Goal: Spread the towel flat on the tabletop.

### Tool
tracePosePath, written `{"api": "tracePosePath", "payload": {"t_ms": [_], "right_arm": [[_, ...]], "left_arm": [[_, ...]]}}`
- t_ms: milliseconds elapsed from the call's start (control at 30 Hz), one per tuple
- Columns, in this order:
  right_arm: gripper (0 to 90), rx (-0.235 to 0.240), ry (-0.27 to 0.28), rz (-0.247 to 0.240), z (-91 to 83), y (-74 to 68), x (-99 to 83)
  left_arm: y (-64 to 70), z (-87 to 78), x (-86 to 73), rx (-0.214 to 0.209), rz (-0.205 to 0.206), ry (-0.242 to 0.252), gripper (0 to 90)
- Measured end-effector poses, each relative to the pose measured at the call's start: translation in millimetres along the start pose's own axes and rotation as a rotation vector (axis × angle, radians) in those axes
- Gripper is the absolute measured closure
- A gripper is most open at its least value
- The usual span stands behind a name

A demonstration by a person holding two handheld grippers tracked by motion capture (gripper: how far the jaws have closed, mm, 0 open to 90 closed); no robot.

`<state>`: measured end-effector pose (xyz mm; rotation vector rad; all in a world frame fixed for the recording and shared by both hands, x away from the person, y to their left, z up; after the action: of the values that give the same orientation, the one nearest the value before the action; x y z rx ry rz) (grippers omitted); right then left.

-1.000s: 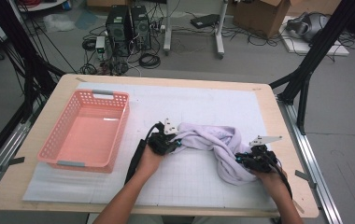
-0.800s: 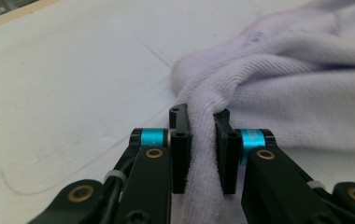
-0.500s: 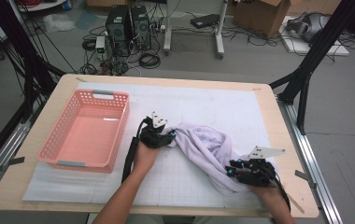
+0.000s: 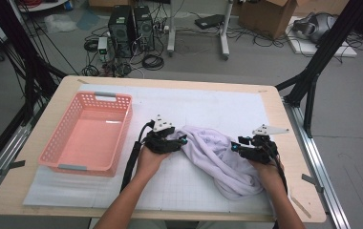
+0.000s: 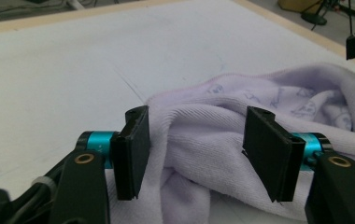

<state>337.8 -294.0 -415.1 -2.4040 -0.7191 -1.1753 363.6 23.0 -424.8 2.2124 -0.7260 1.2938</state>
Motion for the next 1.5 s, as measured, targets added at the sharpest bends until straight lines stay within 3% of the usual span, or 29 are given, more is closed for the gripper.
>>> {"api": "tracePosePath", "payload": {"t_ms": [67, 133, 167, 200, 233, 267, 300, 333, 367, 400, 500, 600, 667, 967, 1000, 1033, 1067, 1300, 1333, 1367, 1400, 1433, 1500], "right_arm": [[55.8, -0.001, -0.021, 0.001, 6.7, 3.5, -0.7], [55.7, -0.006, -0.027, 0.004, 8.7, 5.8, -1.0], [55.7, -0.004, -0.022, 0.018, 9.3, 7.3, -0.8], [55.7, -0.003, -0.017, 0.016, 9.6, 8.8, -0.7], [55.7, -0.003, -0.017, 0.016, 9.6, 8.8, -0.7], [55.6, -0.004, -0.016, 0.034, 9.7, 10.6, 0.1], [55.3, -0.006, -0.012, 0.031, 10.3, 11.5, 0.6], [54.9, -0.014, -0.01, 0.027, 11.1, 12.6, 2.0], [54.9, -0.014, -0.01, 0.027, 11.1, 12.6, 2.0], [54.4, -0.024, -0.02, 0.026, 14.4, 14.0, 6.4], [53.9, -0.041, -0.045, 0.007, 23.6, 16.5, 17.9], [53.4, -0.033, -0.065, -0.025, 31.3, 16.4, 25.0], [53.4, 0.0, -0.077, -0.063, 44.7, 15.3, 36.8], [53.3, 0.076, -0.122, -0.118, 81.8, 5.4, 57.2], [53.0, 0.093, -0.153, -0.127, 94.6, 0.9, 58.4], [53.0, 0.093, -0.153, -0.127, 94.6, 0.9, 58.4], [52.6, 0.125, -0.183, -0.145, 107.8, -5.5, 59.7], [53.5, 0.137, -0.297, -0.211, 141.2, -27.4, 57.5], [68.1, 0.114, -0.288, -0.225, 142.0, -28.9, 59.0], [68.1, 0.114, -0.288, -0.225, 142.0, -28.9, 59.0], [87.0, 0.114, -0.306, -0.23, 138.6, -25.9, 59.6], [87.0, 0.114, -0.306, -0.23, 138.6, -25.9, 59.6], [87.8, 0.053, -0.296, -0.219, 131.9, -18.2, 60.1]], "left_arm": [[3.1, 15.4, -2.1, 0.006, -0.009, -0.038, 38.5], [4.5, 18.7, -2.3, 0.007, -0.017, -0.041, 38.0], [7.1, 24.0, -2.7, 0.01, -0.011, -0.055, 37.3], [12.6, 32.6, -4.8, 0.026, 0.026, -0.082, 37.3], [12.6, 32.6, -4.8, 0.026, 0.026, -0.082, 37.6], [16.8, 37.9, -8.3, 0.033, 0.07, -0.105, 40.8], [16.8, 37.9, -8.3, 0.033, 0.07, -0.105, 48.0], [19.0, 39.6, -10.7, 0.018, 0.101, -0.121, 57.9], [20.6, 40.1, -12.1, 0.019, 0.128, -0.135, 57.9], [22.8, 37.7, -14.0, 0.023, 0.186, -0.132, 74.8], [23.7, 31.2, -15.5, 0.001, 0.187, -0.133, 81.5], [25.3, 21.0, -19.7, -0.015, 0.189, -0.12, 82.2], [26.1, 15.1, -23.9, -0.024, 0.188, -0.121, 82.3], [32.8, -9.1, -36.8, -0.067, 0.197, -0.104, 82.3], [33.7, -13.0, -39.1, -0.074, 0.198, -0.103, 82.3], [33.7, -13.0, -39.1, -0.074, 0.198, -0.103, 82.3], [34.1, -15.7, -41.4, -0.08, 0.197, -0.105, 82.5], [31.1, -29.4, -54.3, -0.088, 0.197, -0.117, 82.5], [29.2, -31.2, -55.9, -0.088, 0.193, -0.117, 82.5], [29.2, -31.2, -55.9, -0.088, 0.193, -0.117, 82.5], [28.8, -31.7, -56.6, -0.085, 0.192, -0.117, 82.6], [28.2, -32.2, -57.0, -0.082, 0.196, -0.116, 82.6], [26.5, -32.2, -57.4, -0.068, 0.194, -0.112, 82.6]]}}
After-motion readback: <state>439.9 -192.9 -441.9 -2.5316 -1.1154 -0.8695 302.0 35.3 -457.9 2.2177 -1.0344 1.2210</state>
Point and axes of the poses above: each handheld gripper's, and its own axes: z roughly forward along the jaws, x roughly out of its top, y roughly to its right, the point moved 2 cm from there along z, roughly forward along the jaws
